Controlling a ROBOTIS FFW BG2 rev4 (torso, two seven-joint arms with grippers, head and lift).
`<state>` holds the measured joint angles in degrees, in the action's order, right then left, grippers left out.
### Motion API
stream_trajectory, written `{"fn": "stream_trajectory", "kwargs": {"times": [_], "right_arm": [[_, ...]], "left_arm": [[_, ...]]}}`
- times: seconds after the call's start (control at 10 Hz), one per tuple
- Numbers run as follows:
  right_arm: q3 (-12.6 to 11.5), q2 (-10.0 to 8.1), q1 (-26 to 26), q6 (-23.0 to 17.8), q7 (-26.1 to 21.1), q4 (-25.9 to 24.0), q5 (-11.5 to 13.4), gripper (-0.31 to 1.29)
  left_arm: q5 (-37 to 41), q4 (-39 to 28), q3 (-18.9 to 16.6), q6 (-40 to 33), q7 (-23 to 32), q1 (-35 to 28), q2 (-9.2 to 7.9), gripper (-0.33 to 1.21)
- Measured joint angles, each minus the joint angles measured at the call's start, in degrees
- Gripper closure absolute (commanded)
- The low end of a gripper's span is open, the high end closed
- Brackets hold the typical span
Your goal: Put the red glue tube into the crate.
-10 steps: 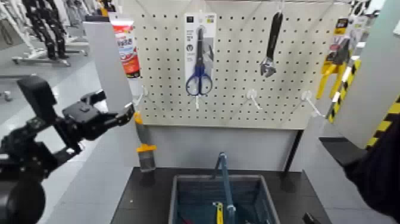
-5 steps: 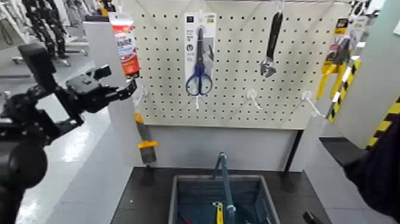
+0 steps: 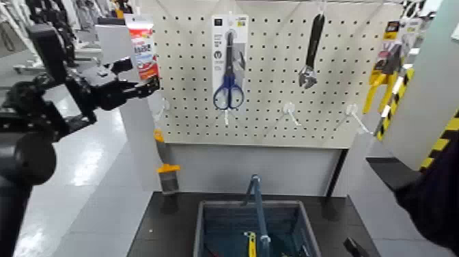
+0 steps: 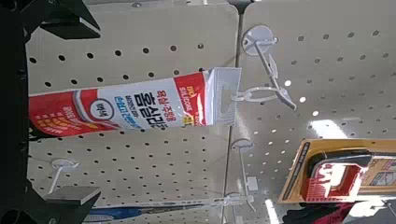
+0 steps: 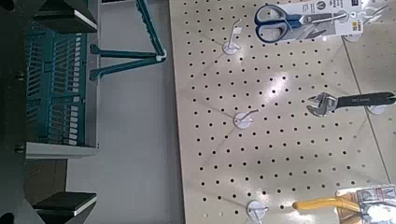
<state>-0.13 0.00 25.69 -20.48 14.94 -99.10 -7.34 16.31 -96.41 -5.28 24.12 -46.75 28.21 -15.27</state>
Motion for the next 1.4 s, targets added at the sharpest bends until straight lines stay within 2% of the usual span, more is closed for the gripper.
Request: {"fn": "stream_trajectory", "kwargs": {"times": [0.1,0.3,0.5,0.6,0.7,0.8,1.1,1.4], "right_arm": [[0.1,0.0,-0.2,0.0,0.1,0.1,-0.1,0.04],[0.3,0.0,-0.4,0.0,0.2,0.2,-0.2,0.04],[0.5,0.0,-0.7,0.0,0.3,0.4,-0.3,0.04],[0.6,0.0,-0.8,-0.1,0.3,0.5,-0.4,0.04],[0.6,0.0,-0.9,-0.1,0.3,0.6,-0.4,0.04],[0.6,0.0,-0.9,-0.1,0.4,0.6,-0.4,0.04],[0.7,0.0,-0.9,-0.2,0.4,0.7,-0.5,0.04],[0.8,0.0,-1.0,-0.3,0.3,0.8,-0.5,0.04]], "left_arm": [[-0.3,1.2,0.3,0.1,-1.2,1.1,-0.01,0.13],[-2.0,4.5,1.1,1.3,-6.8,3.9,-0.25,0.13],[-3.1,5.9,1.4,1.2,-7.4,5.2,-0.38,0.14],[-3.2,5.9,1.3,1.1,-7.4,5.4,-0.42,0.35],[-3.5,6.0,1.5,1.1,-7.5,5.5,-0.5,0.93],[-4.1,5.9,1.7,1.6,-7.5,5.7,-0.58,1.11],[-5.6,5.4,2.2,2.8,-7.8,6.3,-0.71,1.19],[-5.6,5.2,2.1,2.9,-7.9,6.4,-0.73,1.19]]}}
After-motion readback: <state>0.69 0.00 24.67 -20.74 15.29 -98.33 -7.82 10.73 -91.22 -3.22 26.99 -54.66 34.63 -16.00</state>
